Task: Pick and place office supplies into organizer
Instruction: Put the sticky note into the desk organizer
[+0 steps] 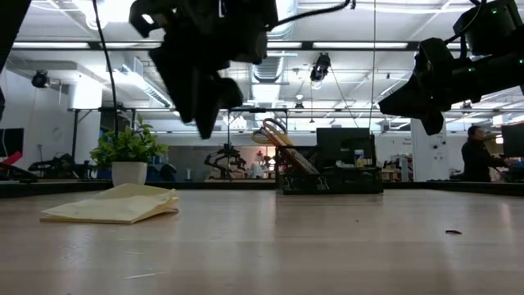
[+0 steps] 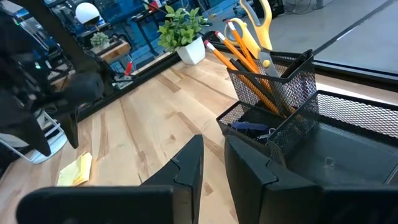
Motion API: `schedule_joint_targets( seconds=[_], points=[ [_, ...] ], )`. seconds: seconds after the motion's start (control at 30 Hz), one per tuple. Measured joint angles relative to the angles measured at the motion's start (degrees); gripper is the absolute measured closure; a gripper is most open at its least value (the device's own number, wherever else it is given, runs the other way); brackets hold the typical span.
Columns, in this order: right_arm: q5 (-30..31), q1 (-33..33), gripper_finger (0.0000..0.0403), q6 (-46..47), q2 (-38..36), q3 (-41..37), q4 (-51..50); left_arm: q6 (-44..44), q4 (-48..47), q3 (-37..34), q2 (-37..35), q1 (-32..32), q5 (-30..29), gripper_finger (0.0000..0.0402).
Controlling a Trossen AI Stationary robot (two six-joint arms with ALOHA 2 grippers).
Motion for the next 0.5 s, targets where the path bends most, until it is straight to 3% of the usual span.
schedule_joint_targets(
  seconds=[0.23,0.33,0.5],
  points=[
    [0.0,0.0,0.0346,-0.4,0.0,0.0,0.0,0.1,3.1,-5.4,0.1,0.0,1.7,0.021],
    [0.0,0.0,0.0346,-0.9,0.0,0.0,0.0,0.9,6.5,-8.1,0.0,0.0,6.6,0.021],
    [0.0,0.0,0.0346,-0.9,0.0,0.0,0.0,1.0,7.2,-12.2,0.0,0.3,6.8,0.021]
  ],
)
